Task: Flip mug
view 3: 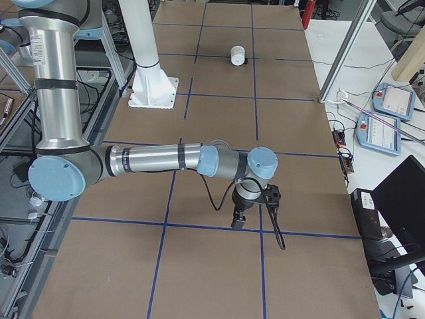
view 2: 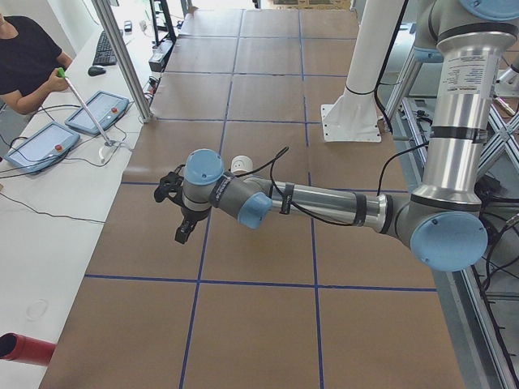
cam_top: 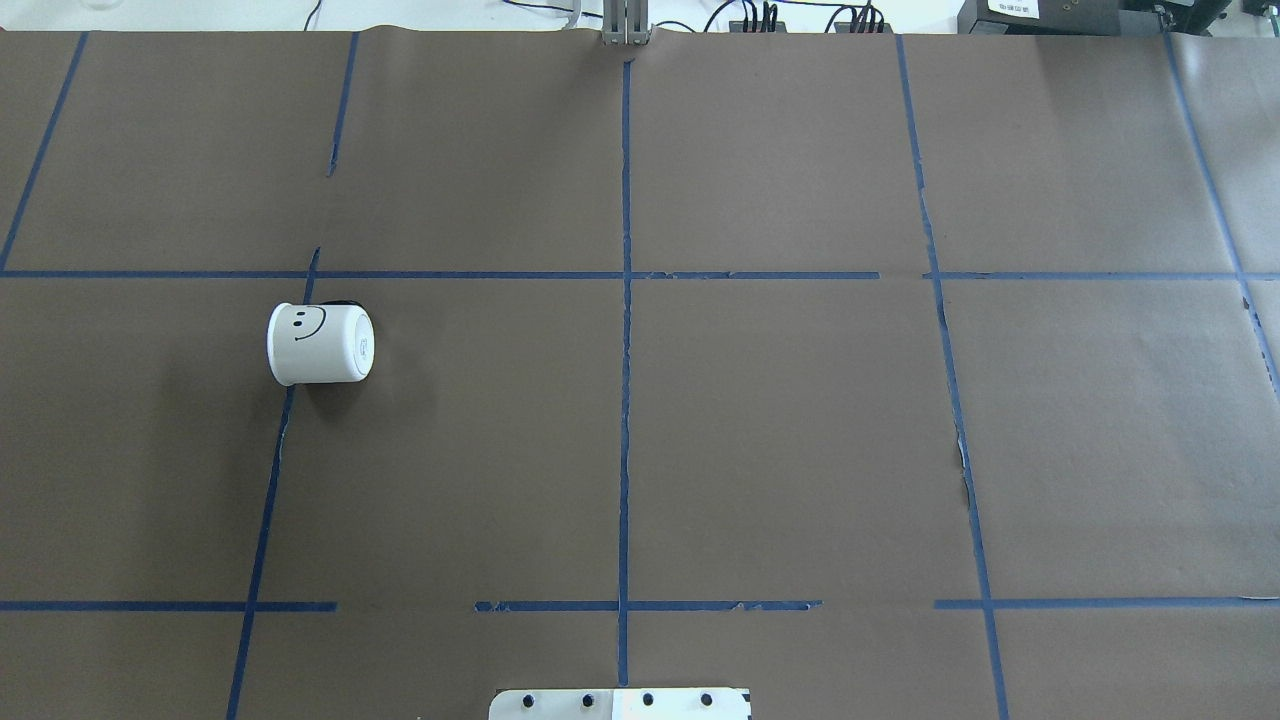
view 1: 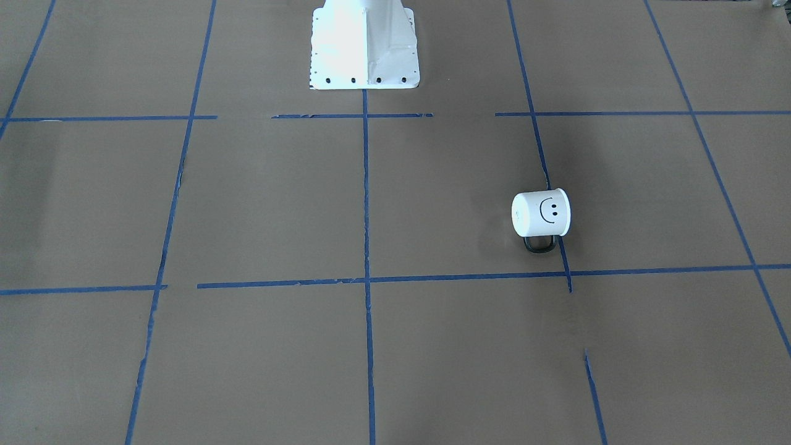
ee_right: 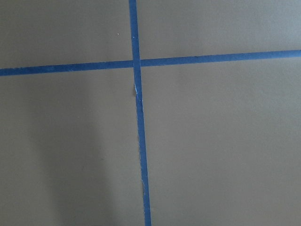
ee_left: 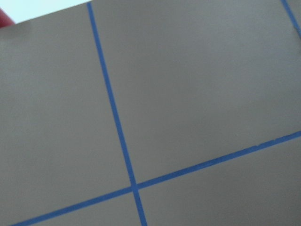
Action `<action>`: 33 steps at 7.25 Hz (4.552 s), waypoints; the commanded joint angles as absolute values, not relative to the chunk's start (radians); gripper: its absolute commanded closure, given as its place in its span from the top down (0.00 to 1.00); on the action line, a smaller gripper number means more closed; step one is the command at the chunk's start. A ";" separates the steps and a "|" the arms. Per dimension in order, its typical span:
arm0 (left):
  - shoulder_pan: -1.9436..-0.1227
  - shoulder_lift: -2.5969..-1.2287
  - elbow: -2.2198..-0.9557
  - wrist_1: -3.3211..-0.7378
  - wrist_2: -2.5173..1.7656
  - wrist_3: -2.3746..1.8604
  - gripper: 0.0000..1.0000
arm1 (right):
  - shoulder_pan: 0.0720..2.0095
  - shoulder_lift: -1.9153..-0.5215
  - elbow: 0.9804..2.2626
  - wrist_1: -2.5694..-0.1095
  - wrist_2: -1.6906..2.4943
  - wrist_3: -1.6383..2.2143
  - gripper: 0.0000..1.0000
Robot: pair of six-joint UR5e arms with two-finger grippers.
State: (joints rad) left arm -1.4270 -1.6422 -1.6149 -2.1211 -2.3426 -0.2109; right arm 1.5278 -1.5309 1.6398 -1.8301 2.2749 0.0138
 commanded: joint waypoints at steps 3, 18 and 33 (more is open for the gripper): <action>-1.214 -1.646 -1.484 -2.653 -2.347 -0.815 1.00 | 1.528 -1.531 1.640 -1.830 2.275 0.014 1.00; -0.792 -1.746 -1.295 -3.309 -2.014 -1.799 1.00 | 1.528 -1.531 1.640 -1.830 2.275 0.014 1.00; -0.802 -1.994 -1.644 -2.588 -2.177 -1.941 0.00 | 1.528 -1.531 1.640 -1.830 2.275 0.014 1.00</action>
State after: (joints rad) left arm -0.8020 -1.9429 -1.5965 -2.7445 -2.1783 -2.0016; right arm 1.5279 -1.5309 1.6398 -1.8300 2.2749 0.0138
